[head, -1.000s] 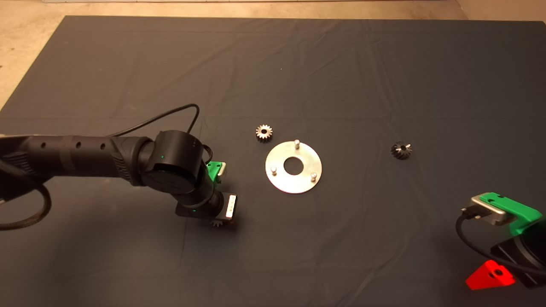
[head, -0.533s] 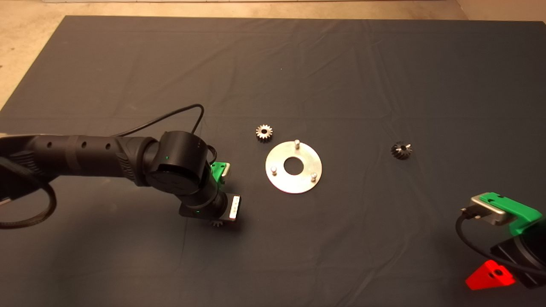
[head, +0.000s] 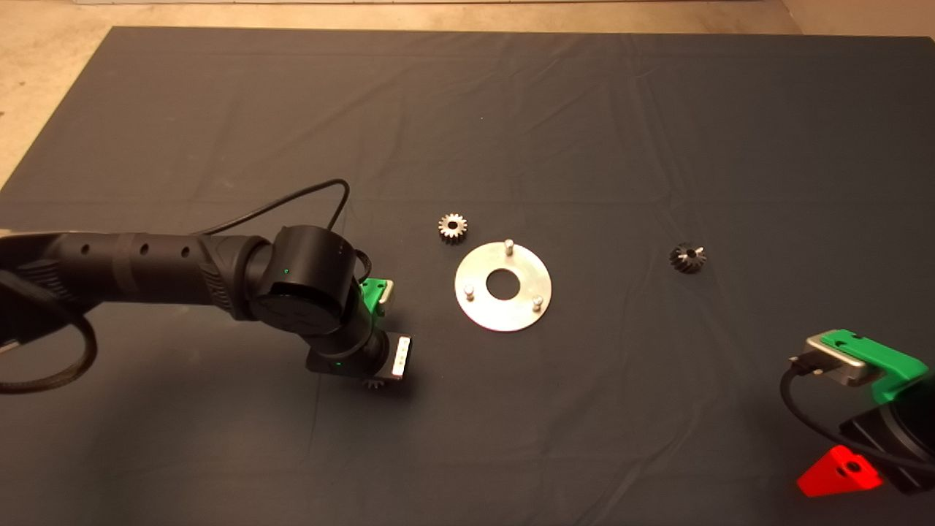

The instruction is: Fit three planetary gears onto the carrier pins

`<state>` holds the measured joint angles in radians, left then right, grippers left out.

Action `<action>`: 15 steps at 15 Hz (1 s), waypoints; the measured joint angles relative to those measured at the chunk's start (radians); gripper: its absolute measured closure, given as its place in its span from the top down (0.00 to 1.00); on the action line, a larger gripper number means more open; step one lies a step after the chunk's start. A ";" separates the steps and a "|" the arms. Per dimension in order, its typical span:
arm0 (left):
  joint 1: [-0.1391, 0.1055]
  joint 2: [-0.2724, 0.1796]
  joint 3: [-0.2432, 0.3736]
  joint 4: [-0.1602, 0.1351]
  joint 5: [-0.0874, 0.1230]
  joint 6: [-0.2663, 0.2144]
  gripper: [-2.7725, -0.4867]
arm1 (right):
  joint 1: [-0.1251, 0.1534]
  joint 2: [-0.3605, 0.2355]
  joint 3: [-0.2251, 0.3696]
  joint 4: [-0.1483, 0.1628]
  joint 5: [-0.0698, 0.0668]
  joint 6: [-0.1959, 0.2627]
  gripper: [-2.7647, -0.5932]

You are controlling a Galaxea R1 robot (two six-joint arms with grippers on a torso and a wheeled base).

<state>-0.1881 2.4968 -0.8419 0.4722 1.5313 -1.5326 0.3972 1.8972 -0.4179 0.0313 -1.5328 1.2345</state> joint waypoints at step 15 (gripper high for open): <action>-0.001 0.008 -0.013 -0.002 0.005 0.002 0.18 | 0.000 -0.001 0.000 0.000 0.000 0.000 0.99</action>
<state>-0.1889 2.5047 -0.8545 0.4706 1.5360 -1.5306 0.3968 1.8960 -0.4179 0.0313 -1.5328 1.2345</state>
